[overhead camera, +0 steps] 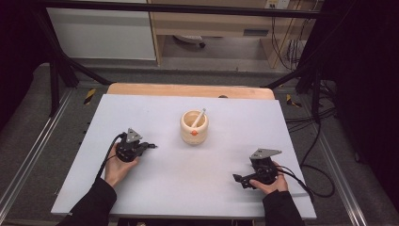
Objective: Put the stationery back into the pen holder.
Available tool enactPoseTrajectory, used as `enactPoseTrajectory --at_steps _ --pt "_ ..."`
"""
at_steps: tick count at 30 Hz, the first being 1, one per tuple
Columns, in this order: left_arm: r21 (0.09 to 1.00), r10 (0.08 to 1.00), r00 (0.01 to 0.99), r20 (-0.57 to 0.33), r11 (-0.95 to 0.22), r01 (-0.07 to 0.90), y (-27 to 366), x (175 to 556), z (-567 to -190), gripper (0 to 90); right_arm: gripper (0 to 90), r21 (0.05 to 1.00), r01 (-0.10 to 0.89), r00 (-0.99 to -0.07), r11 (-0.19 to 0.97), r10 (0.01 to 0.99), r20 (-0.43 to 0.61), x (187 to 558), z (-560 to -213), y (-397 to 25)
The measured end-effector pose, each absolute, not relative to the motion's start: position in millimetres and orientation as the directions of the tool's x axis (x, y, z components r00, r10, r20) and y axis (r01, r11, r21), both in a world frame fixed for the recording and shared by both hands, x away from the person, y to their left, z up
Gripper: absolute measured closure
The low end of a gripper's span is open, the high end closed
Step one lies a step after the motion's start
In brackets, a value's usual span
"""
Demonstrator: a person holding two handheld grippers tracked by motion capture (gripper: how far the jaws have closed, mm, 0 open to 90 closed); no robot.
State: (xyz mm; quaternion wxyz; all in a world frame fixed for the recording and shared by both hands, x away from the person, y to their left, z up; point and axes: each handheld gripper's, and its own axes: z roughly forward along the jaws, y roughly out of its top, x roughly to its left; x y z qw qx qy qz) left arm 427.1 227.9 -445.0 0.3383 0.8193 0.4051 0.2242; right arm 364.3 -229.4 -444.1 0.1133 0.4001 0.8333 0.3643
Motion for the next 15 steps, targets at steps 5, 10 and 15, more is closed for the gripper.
enactPoseTrajectory --at_steps 5,10,15 --pt "0.737 0.814 0.571 0.106 -0.450 0.504 239 428 -431 89.7 1.2 0.697 0.585 -0.656 0.415 0.748 0.104 364 -444 -230" --pt "0.725 0.834 0.544 0.098 -0.434 0.535 256 437 -422 89.7 1.3 0.696 0.587 -0.654 0.414 0.749 0.106 364 -444 -229" --pt "0.692 0.839 0.534 0.107 -0.449 0.566 265 447 -428 89.7 1.3 0.697 0.584 -0.655 0.416 0.749 0.102 365 -445 -229"
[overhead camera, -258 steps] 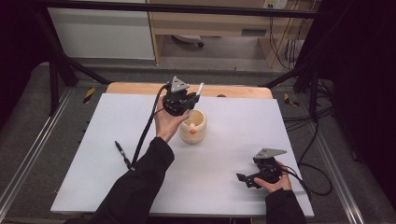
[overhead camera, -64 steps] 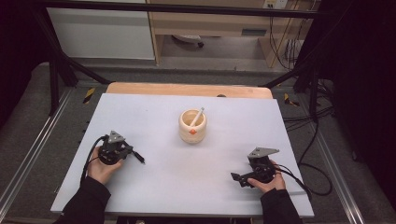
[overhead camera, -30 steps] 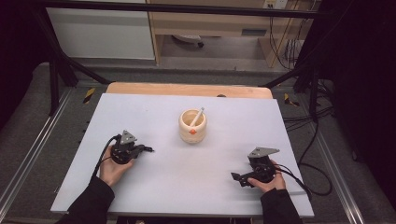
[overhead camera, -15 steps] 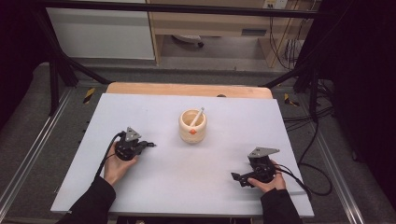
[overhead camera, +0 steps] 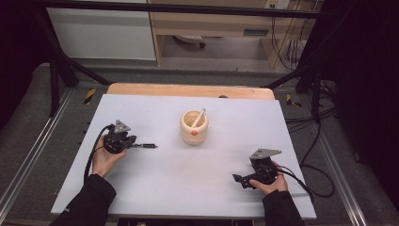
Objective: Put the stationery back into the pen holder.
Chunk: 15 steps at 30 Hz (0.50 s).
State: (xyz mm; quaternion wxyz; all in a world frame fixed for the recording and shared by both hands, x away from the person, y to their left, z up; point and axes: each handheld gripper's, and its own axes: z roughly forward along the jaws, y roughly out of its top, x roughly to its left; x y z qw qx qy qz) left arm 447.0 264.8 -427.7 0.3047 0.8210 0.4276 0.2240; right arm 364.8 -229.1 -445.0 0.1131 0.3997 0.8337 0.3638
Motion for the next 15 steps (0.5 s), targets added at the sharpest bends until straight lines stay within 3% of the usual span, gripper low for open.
enactPoseTrajectory --at_steps 15 --pt "0.672 0.841 0.525 0.128 -0.463 0.579 268.2 457.6 -437.1 89.6 1.3 0.697 0.585 -0.655 0.415 0.749 0.104 364.9 -445.1 -229.0"
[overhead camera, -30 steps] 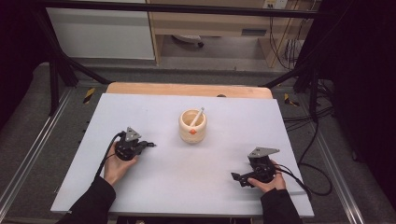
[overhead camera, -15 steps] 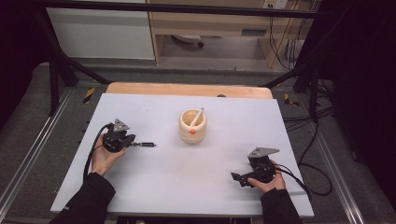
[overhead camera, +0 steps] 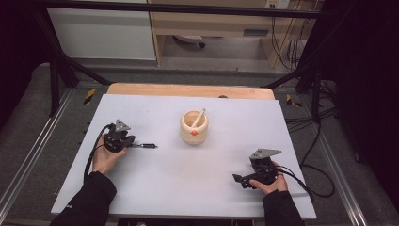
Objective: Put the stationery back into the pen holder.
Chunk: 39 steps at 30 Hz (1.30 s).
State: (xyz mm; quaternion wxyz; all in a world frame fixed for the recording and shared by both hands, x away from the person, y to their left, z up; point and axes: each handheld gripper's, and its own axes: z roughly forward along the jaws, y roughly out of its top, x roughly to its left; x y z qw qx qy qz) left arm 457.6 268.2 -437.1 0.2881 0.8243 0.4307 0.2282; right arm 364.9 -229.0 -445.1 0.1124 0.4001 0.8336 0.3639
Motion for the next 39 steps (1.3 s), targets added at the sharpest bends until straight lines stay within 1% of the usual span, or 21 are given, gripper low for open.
enactPoseTrajectory --at_steps 8,14,20,30,34,39 --pt "0.650 0.845 0.524 0.109 -0.459 0.606 280 460 -439 89.6 1.4 0.696 0.584 -0.657 0.419 0.747 0.102 365 -445 -229" --pt "0.637 0.835 0.543 0.090 -0.467 0.613 283 454 -435 89.7 1.4 0.696 0.583 -0.657 0.419 0.747 0.101 365 -445 -229" --pt "0.637 0.814 0.568 0.122 -0.503 0.584 282 439 -431 89.6 1.4 0.697 0.583 -0.656 0.418 0.748 0.100 365 -445 -229" --pt "0.642 0.800 0.586 0.127 -0.516 0.566 285 421 -431 89.6 1.5 0.699 0.582 -0.656 0.416 0.748 0.100 364 -445 -229" --pt "0.654 0.779 0.619 0.101 -0.521 0.549 276 416 -428 89.6 1.5 0.696 0.586 -0.654 0.415 0.749 0.103 364 -444 -229" --pt "0.656 0.723 0.688 0.066 -0.551 0.516 246 413 -425 89.7 1.6 0.697 0.583 -0.654 0.416 0.750 0.100 364 -445 -229"
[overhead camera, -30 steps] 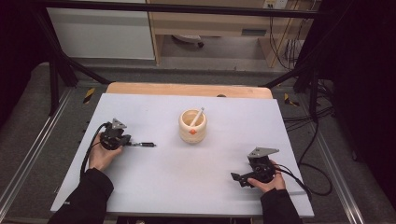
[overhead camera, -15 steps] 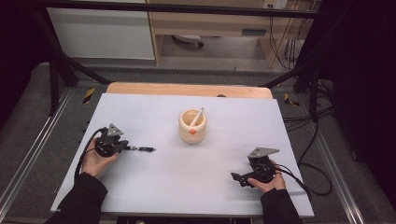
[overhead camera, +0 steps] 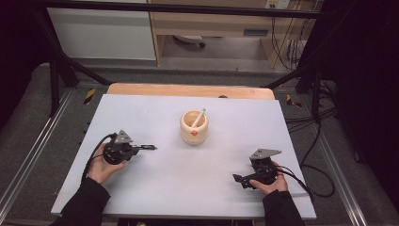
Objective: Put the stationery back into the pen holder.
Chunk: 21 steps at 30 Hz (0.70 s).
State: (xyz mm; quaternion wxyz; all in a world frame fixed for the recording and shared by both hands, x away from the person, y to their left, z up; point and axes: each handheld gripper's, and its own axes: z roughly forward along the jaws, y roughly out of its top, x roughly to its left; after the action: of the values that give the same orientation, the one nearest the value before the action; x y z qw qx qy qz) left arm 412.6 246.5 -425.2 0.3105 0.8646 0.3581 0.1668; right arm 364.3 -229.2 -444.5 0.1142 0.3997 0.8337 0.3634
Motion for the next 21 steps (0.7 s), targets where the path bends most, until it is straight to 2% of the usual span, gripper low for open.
enactPoseTrajectory --at_steps 6,21 --pt "0.646 0.711 0.700 0.070 -0.567 0.511 220 421 -430 89.7 1.7 0.698 0.580 -0.658 0.421 0.747 0.096 364 -445 -229" --pt "0.658 0.736 0.672 0.078 -0.544 0.520 207 440 -439 89.7 1.7 0.697 0.582 -0.656 0.420 0.748 0.097 364 -444 -229"
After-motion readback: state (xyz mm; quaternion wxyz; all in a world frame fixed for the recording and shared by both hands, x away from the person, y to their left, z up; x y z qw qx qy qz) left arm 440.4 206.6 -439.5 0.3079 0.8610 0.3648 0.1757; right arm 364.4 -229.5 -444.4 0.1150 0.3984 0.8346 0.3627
